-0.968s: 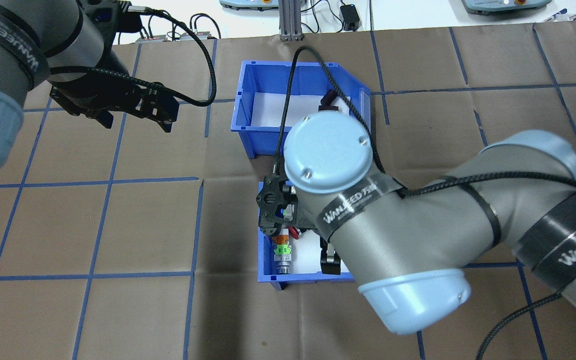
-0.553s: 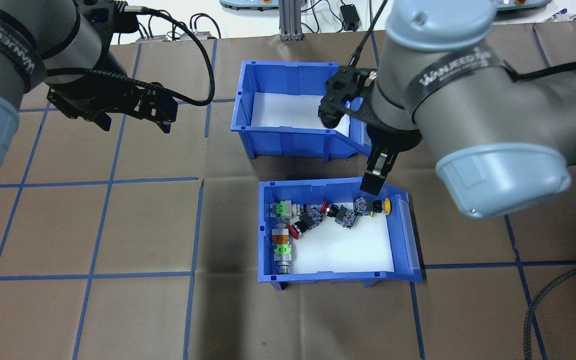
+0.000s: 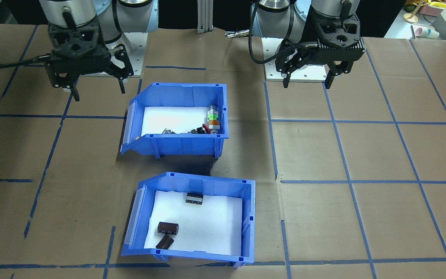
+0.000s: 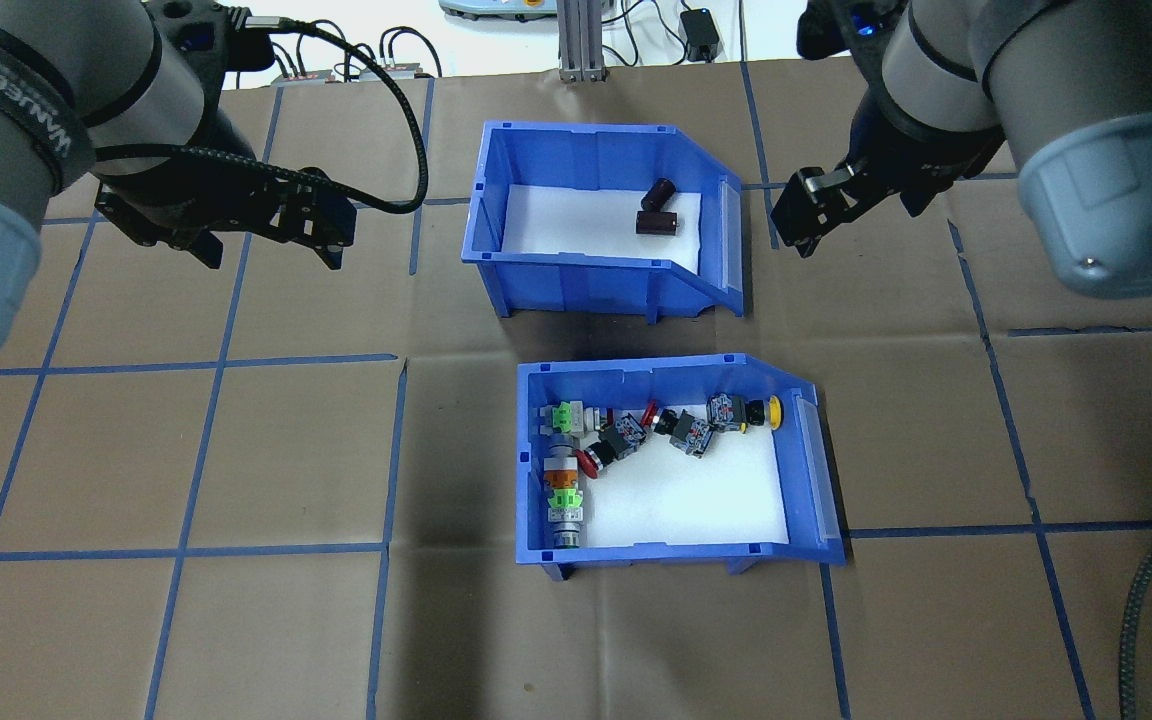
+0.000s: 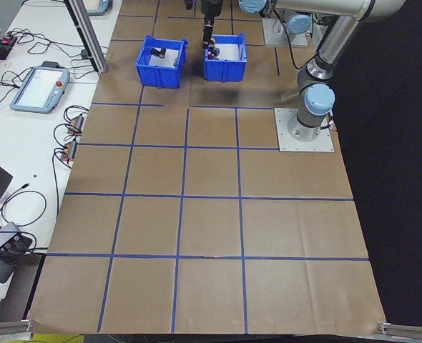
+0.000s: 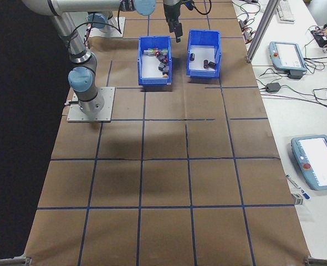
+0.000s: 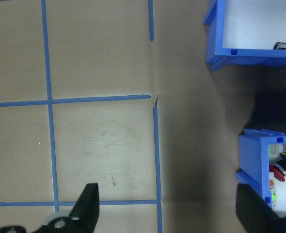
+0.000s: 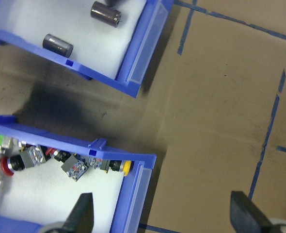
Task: Place battery box in front
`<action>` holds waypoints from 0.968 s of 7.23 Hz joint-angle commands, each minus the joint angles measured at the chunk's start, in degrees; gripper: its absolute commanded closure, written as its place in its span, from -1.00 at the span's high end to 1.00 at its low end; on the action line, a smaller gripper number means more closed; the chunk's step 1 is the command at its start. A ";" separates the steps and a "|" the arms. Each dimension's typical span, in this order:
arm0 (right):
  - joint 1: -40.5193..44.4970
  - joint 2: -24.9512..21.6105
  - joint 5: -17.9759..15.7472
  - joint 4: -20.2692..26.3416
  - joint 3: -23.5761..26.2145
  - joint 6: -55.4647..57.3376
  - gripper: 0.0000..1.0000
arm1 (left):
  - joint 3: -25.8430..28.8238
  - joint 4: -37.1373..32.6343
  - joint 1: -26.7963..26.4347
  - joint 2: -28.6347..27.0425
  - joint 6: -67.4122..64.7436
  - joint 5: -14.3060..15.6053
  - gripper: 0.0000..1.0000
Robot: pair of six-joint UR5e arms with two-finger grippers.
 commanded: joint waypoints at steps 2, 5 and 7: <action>-0.79 5.80 -0.36 4.04 -5.09 8.71 1.00 | -0.23 0.09 0.11 0.30 -0.25 -0.02 0.99; -1.32 7.04 0.08 8.28 -4.49 12.07 1.00 | -0.23 0.09 0.02 0.30 0.36 -0.20 0.99; -3.60 6.43 0.17 8.38 -4.57 11.98 1.00 | -0.31 0.09 0.02 0.30 0.63 -0.11 0.99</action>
